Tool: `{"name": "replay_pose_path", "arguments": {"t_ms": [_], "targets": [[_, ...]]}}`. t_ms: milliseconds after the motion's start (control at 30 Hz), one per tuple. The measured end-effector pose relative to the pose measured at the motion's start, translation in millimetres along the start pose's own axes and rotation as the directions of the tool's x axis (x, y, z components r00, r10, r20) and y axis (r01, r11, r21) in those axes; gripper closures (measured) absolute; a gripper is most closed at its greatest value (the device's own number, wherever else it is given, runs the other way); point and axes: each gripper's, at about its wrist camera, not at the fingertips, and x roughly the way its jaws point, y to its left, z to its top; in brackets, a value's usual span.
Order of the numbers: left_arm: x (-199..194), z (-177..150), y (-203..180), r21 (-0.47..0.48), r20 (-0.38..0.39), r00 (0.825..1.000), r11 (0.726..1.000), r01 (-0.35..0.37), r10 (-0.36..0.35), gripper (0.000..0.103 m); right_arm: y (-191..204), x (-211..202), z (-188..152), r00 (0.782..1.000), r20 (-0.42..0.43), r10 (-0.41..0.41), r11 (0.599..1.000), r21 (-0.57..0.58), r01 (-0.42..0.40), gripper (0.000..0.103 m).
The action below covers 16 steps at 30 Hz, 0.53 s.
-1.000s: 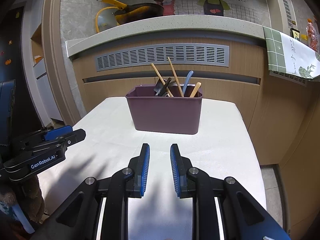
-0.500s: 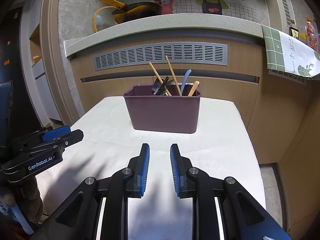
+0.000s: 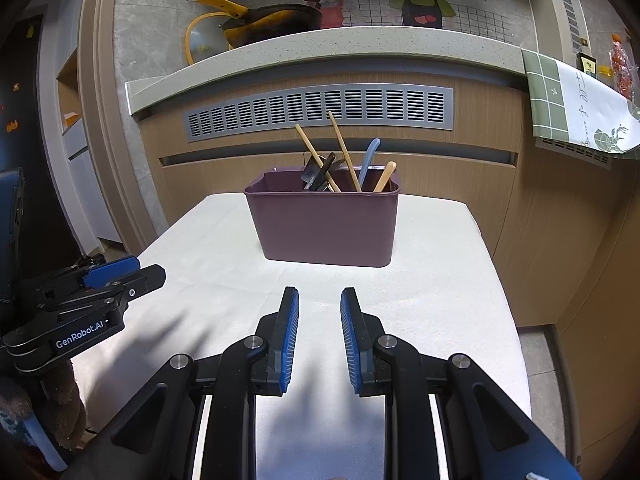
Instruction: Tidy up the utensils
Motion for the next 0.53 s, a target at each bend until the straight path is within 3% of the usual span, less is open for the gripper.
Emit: {"name": "replay_pose_path", "arguments": {"t_ms": [533], "targets": [[7.5, -5.4, 8.1, -0.003, -0.048, 0.998, 0.999, 0.039, -0.039, 0.062, 3.5, -2.3, 1.4, 0.999, -0.005, -0.034, 0.999, 0.000, 0.034, 0.083]]}}
